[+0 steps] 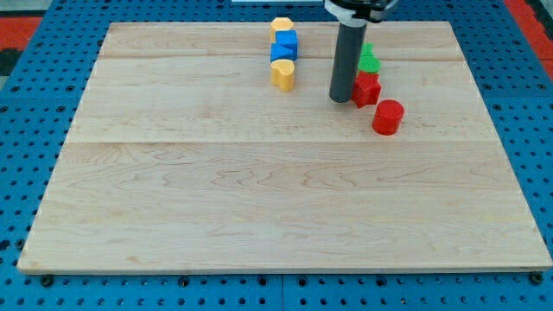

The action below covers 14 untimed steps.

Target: Make the group of the red blocks and green blocks to the right of the board

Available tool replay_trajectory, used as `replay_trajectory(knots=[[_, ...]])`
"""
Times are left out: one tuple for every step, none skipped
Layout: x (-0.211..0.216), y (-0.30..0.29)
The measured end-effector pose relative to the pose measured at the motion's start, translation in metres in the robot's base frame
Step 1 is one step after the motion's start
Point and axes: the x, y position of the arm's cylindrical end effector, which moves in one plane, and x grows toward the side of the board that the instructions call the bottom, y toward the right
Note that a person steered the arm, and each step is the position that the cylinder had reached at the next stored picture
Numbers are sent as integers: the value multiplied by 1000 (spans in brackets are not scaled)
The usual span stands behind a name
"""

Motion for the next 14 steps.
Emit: replay_trajectory(knots=[[-1,-9],[-50,-8],[-97,-7],[-129,1],[-103,38],[-45,53],[-22,53],[-45,9],[-14,-13],[33,0],[35,46],[32,69],[30,29],[50,14]])
